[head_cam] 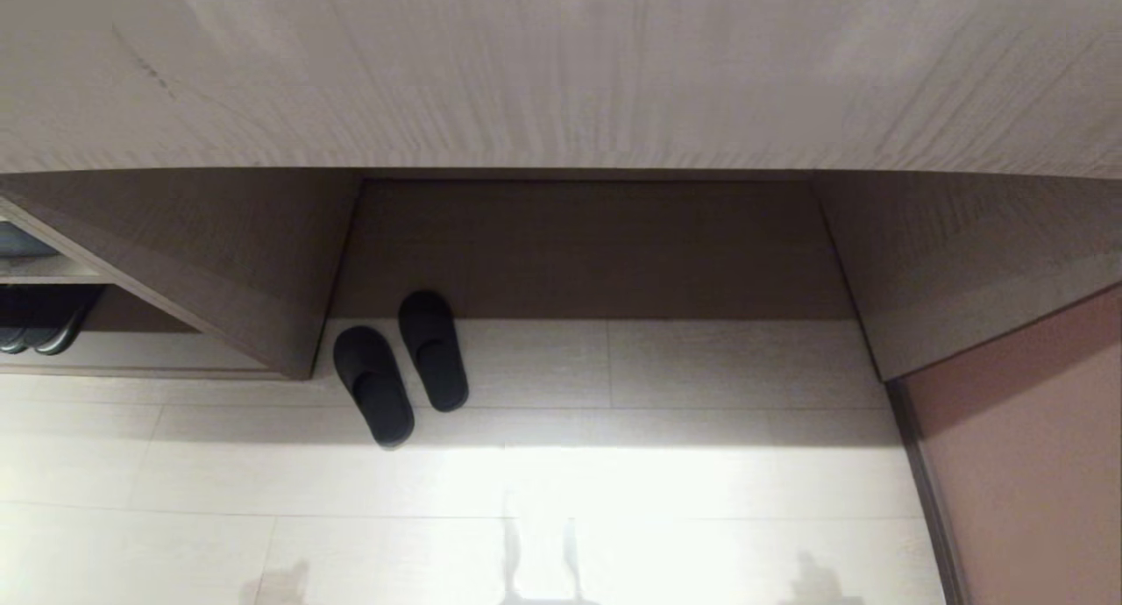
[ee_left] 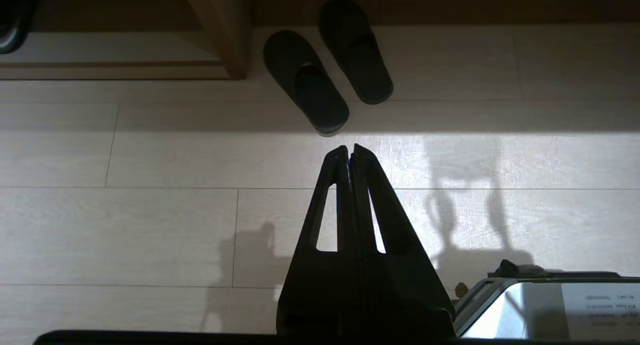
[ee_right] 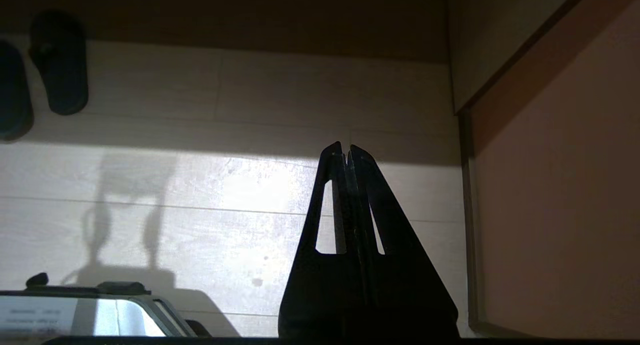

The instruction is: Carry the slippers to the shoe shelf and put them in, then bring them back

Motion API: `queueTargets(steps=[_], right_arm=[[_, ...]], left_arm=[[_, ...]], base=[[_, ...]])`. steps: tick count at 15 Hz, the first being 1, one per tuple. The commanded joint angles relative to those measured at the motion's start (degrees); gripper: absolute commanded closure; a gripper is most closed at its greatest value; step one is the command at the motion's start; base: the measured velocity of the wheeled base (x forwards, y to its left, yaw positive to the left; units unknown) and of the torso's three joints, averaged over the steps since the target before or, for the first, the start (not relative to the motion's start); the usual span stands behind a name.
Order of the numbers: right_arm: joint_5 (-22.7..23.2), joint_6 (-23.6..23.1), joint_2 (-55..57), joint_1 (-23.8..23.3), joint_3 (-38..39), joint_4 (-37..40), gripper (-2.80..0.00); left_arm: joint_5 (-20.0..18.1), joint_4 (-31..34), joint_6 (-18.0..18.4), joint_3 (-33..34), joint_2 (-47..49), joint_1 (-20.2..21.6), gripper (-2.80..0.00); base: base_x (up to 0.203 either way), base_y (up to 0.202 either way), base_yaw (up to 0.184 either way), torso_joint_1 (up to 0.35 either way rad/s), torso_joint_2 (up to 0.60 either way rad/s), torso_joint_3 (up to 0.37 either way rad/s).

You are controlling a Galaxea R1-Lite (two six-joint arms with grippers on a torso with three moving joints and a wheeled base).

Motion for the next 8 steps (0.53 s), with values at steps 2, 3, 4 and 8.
queueTargets(steps=[2, 3, 4, 8], right_arm=[[0.01, -0.02, -2.24, 0.01, 2.29, -0.05, 0.0], [0.01, -0.02, -2.24, 0.01, 2.29, -0.05, 0.0], [0.01, -0.02, -2.24, 0.01, 2.29, -0.05, 0.0], [0.01, -0.02, -2.24, 0.01, 2.29, -0.05, 0.0]], left_arm=[[0.05, 0.0, -0.02, 0.09, 0.1, 0.0, 0.0], [0.05, 0.0, 0.01, 0.02, 0.1, 0.0, 0.0], [0.05, 0.0, -0.02, 0.09, 0.1, 0.0, 0.0], [0.1, 0.0, -0.11, 0.09, 0.1, 0.0, 0.0]], base=[[0.0, 0.0, 0.0, 0.005, 0.0, 0.199], [0.0, 0.0, 0.0, 0.001, 0.0, 0.201], [0.0, 0.0, 0.0, 0.004, 0.0, 0.2], [0.0, 0.0, 0.0, 0.0, 0.0, 0.203]])
